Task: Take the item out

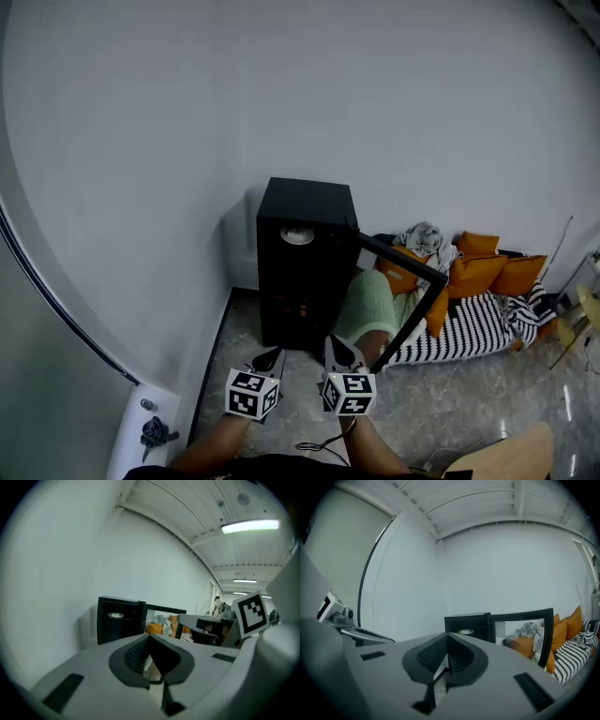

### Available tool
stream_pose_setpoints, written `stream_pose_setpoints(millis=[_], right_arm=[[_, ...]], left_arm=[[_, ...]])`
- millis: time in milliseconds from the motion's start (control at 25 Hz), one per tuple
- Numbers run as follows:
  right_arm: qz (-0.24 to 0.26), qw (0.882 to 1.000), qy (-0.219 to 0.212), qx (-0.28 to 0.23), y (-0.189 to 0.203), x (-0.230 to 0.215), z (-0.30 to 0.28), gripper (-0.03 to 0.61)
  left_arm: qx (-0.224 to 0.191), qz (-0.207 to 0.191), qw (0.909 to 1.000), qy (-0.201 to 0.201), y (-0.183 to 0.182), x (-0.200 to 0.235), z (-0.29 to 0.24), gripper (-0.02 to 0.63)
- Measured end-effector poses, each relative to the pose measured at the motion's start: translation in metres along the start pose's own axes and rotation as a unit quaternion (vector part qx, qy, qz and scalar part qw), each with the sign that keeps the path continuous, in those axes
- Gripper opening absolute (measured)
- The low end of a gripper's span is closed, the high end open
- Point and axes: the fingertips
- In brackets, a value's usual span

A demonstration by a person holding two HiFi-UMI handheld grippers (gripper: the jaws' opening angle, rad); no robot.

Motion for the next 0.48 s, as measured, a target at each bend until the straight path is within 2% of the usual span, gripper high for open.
stream_pose_setpoints(millis=[200,480], right_arm=[[0.020,1.000,-0.002,-0.005,-0.015,0.004,-0.014,0.008],[0.039,0.999,0.015,-0.012,-0.026,0.011,-0.015,0.008]], left_arm=[[-0.029,-0.011,0.9995,0.000,-0.028,0.009,-0.003,0.000],[-0.036,-0.009,0.9993,0.000,-0.037,0.019,0.003,0.000]])
Point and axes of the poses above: the fingertips, and each gripper's own axes: z backward along the fingers, x to its left, y out of its underside, and after that the axes turned 8 degrees about -z, right-handed
